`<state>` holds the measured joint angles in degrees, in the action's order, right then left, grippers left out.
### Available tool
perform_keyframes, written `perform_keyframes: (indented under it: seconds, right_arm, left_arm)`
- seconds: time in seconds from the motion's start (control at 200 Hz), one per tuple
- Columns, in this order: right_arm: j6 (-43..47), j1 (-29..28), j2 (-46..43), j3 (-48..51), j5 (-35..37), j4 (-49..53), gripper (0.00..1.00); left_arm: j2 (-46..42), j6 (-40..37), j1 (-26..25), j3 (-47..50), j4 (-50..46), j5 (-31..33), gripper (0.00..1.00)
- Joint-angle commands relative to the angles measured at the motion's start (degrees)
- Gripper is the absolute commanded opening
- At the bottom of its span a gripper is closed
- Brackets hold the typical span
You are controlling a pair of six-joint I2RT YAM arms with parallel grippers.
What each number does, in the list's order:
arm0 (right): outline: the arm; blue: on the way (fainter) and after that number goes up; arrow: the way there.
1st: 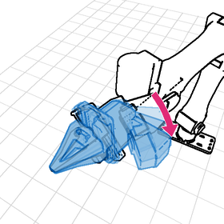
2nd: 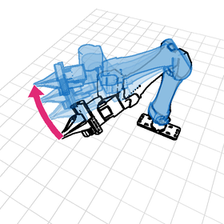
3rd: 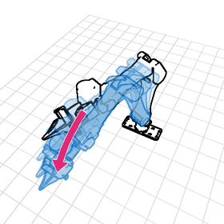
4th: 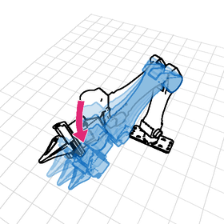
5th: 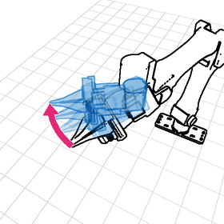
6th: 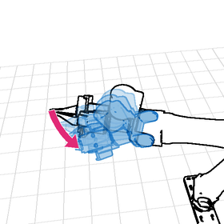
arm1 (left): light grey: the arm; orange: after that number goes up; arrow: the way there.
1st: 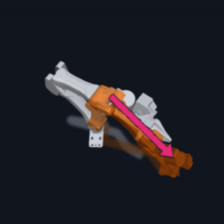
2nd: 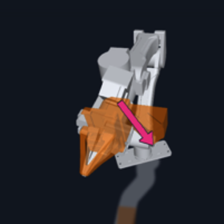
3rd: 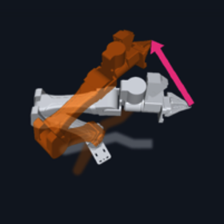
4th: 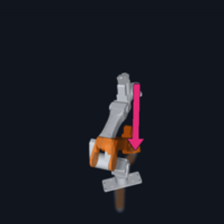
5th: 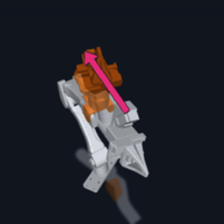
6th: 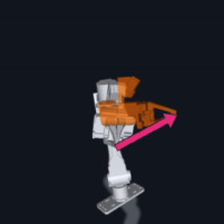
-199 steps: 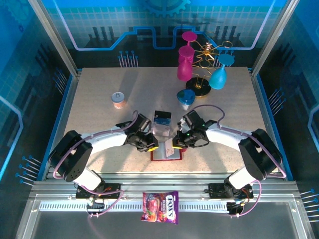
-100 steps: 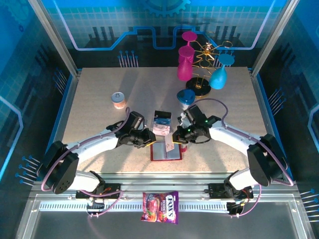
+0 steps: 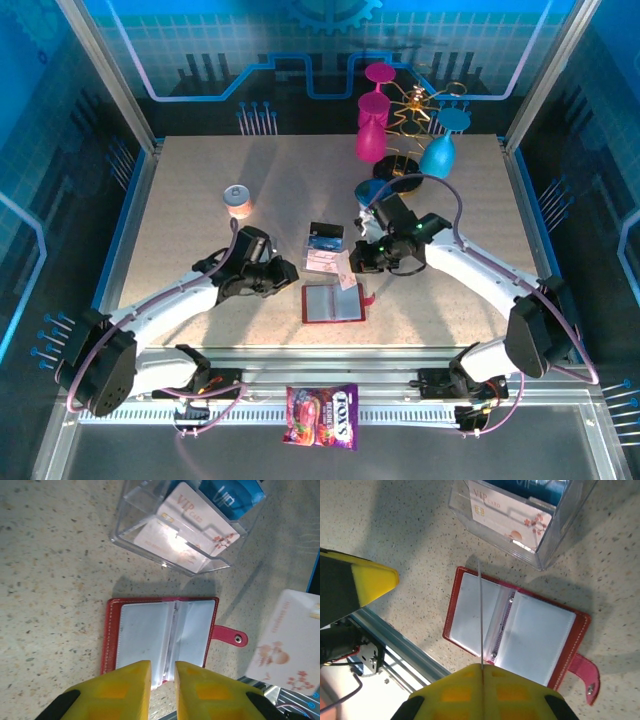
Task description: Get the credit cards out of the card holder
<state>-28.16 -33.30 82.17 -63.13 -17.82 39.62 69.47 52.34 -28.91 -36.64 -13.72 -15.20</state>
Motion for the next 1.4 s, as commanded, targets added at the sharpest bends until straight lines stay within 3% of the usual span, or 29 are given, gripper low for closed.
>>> perform_keyframes:
  seconds: [0.0, 0.5, 0.66, 1.016, 1.396]
  right_arm:
    - [10.34, 0.52, -0.08, -3.99, 2.62, 7.12, 0.0]
    - [48.12, 0.67, 9.05, -20.36, 9.16, 19.36, 0.0]
    - [55.54, 0.68, 14.85, -27.85, 9.66, 22.69, 0.0]
    - [63.72, -0.32, 29.99, -46.86, 10.07, 32.92, 0.0]
    - [66.35, -2.11, 44.24, -63.01, 7.11, 42.27, 0.0]
  left_arm:
    - [-1.91, -0.79, 0.84, 1.21, -1.9, 0.96, 0.21]
    - [-7.36, -0.5, 2.9, 3.9, -4.78, 2.1, 0.21]
    - [-8.78, -0.14, 3.15, 4.56, -5.39, 2.5, 0.21]
    - [-10.75, 1.39, 3.33, 6.04, -5.9, 3.08, 0.22]
    - [-11.29, 1.69, 3.6, 6.32, -6.81, 3.26, 0.23]
